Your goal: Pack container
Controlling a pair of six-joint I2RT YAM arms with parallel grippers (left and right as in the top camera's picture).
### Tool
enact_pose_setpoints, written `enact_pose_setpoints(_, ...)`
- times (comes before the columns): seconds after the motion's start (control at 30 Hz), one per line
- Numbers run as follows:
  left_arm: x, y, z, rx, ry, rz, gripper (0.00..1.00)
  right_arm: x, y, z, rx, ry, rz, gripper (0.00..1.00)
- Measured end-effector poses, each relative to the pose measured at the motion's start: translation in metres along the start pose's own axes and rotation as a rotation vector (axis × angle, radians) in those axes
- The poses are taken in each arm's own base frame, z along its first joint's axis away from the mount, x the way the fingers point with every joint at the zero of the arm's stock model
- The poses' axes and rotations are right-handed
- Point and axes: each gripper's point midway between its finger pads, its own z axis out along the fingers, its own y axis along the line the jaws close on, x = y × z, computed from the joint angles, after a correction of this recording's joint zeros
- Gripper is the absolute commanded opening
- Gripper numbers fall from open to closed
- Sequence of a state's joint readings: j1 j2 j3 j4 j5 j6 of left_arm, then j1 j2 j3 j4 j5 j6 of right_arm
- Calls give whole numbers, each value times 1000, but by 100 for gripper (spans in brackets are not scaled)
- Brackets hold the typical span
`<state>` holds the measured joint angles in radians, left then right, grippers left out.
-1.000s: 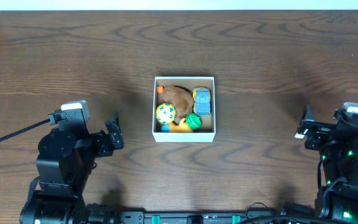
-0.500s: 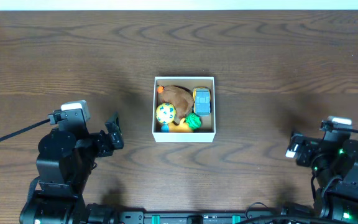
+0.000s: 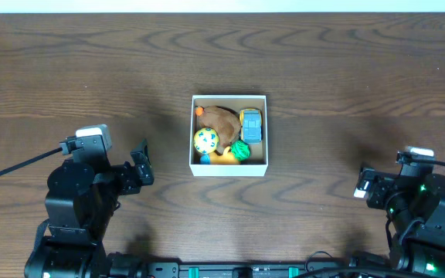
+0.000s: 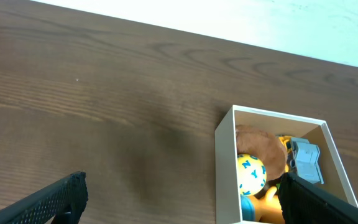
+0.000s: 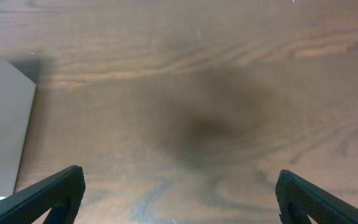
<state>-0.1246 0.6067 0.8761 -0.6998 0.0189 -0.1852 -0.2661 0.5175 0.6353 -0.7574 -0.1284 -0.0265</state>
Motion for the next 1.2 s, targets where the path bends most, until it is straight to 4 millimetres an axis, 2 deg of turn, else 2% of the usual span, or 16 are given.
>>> enact_pose_setpoints(0.23,0,0,0,0,0,0,98,-23,16,13,-70,-266,-96,99)
enact_pose_setpoints(0.4,0,0,0,0,0,0,98,-20,35,16,-140,-430,-156,99)
enact_pose_setpoints(0.6,0,0,0,0,0,0,98,-22,42,14,-163,-568,-183,99)
enact_pose_setpoints(0.97,0,0,0,0,0,0,98,-34,29,0,-74,-682,-164,99)
enact_pose_setpoints(1.1,0,0,0,0,0,0,98,-29,28,1,-63,-696,-158,99)
enact_pose_setpoints(1.2,0,0,0,0,0,0,98,-18,28,11,-65,-685,-146,99)
